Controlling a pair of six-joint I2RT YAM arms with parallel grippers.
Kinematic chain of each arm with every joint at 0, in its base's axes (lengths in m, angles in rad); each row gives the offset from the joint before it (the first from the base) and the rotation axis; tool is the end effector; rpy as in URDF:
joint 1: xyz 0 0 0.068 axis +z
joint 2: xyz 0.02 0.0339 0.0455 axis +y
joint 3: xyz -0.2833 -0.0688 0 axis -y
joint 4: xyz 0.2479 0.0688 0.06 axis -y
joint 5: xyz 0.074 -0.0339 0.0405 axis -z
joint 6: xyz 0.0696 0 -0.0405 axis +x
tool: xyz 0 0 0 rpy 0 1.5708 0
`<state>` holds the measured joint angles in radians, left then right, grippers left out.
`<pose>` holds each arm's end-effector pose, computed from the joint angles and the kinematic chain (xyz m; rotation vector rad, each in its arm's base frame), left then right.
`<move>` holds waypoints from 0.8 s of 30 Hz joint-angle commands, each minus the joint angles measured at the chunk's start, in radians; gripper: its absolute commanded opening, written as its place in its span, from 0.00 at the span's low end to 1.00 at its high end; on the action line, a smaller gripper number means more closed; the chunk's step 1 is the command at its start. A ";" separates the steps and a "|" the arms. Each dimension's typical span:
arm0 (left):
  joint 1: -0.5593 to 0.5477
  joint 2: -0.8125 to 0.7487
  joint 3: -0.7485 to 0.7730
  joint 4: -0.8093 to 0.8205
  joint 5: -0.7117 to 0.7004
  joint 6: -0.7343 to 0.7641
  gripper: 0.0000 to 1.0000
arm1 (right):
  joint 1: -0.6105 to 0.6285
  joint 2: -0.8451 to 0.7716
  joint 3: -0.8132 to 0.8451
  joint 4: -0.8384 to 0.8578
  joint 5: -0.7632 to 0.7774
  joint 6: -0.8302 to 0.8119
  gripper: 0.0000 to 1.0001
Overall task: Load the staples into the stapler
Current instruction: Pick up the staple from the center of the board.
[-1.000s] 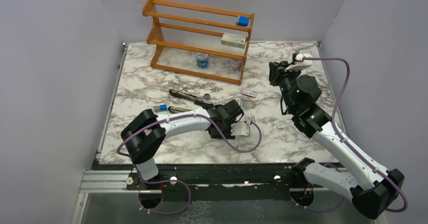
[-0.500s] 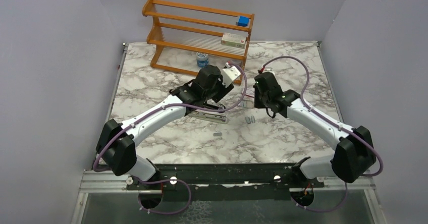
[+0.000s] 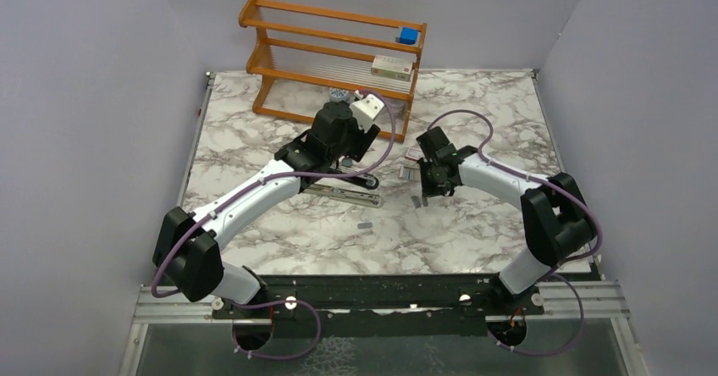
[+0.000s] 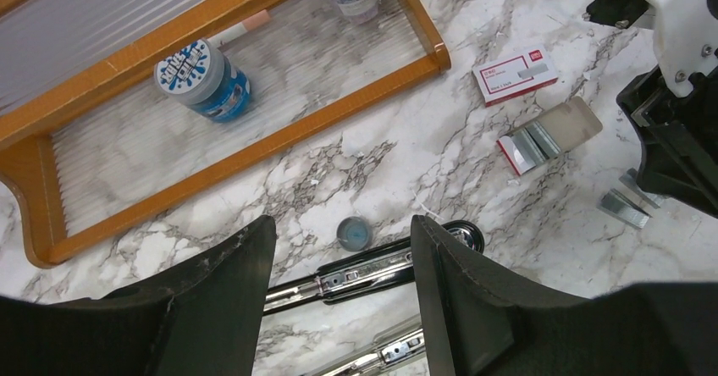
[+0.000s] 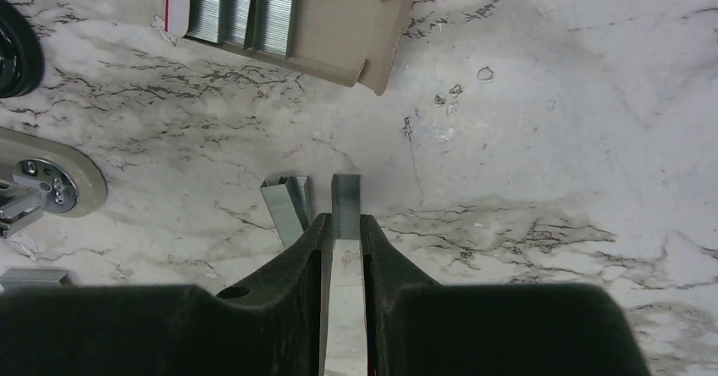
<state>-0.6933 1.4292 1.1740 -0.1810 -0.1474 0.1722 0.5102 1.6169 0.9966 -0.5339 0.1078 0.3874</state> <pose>0.2869 -0.2251 0.3291 0.7550 1.8593 -0.1860 0.2895 0.1534 0.1703 -0.1358 2.7147 0.1171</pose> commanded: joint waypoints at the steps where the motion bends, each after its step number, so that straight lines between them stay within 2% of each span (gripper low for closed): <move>1: 0.003 -0.055 -0.036 0.053 -0.009 -0.021 0.63 | -0.009 0.030 0.009 0.010 -0.045 -0.025 0.22; 10: 0.005 -0.047 -0.035 0.047 -0.003 -0.016 0.63 | -0.010 0.038 0.007 0.008 0.004 -0.033 0.21; 19: 0.005 -0.031 -0.029 0.042 0.009 -0.009 0.63 | -0.012 0.072 0.007 0.024 -0.009 -0.035 0.21; 24: 0.005 -0.030 -0.030 0.041 0.010 -0.005 0.63 | -0.012 0.101 0.014 0.027 -0.002 -0.036 0.16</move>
<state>-0.6930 1.4048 1.1378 -0.1593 -0.1471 0.1654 0.5026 1.6901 0.9970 -0.5198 0.0914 0.3645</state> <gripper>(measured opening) 0.629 0.181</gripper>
